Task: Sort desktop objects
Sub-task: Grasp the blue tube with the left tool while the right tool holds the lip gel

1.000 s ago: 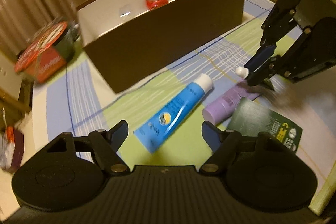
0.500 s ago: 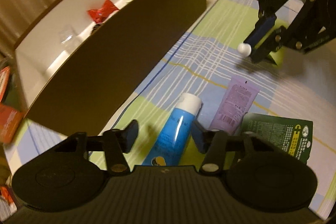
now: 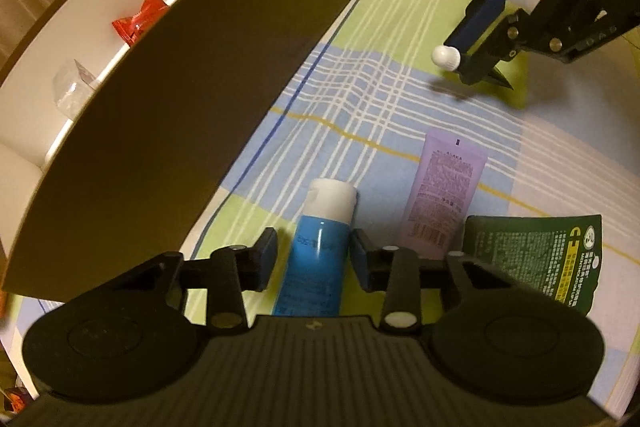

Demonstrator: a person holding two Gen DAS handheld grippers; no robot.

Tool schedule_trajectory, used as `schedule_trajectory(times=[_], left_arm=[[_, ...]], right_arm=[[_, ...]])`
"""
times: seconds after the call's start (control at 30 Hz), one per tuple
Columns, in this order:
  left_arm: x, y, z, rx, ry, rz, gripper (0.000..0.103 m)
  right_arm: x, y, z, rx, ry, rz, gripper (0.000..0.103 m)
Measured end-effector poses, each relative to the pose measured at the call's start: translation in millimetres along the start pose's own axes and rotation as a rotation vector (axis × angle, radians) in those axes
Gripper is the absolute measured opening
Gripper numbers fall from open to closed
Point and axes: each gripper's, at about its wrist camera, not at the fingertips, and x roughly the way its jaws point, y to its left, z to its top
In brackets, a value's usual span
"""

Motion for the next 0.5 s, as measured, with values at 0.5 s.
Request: schedule_trajectory(times=[0.5], left_arm=[[-13, -10, -6, -0.066, -0.015, 0.046, 0.026]], right_arm=[[-7, 3, 1, -0.023, -0.011, -0.008, 0.015]])
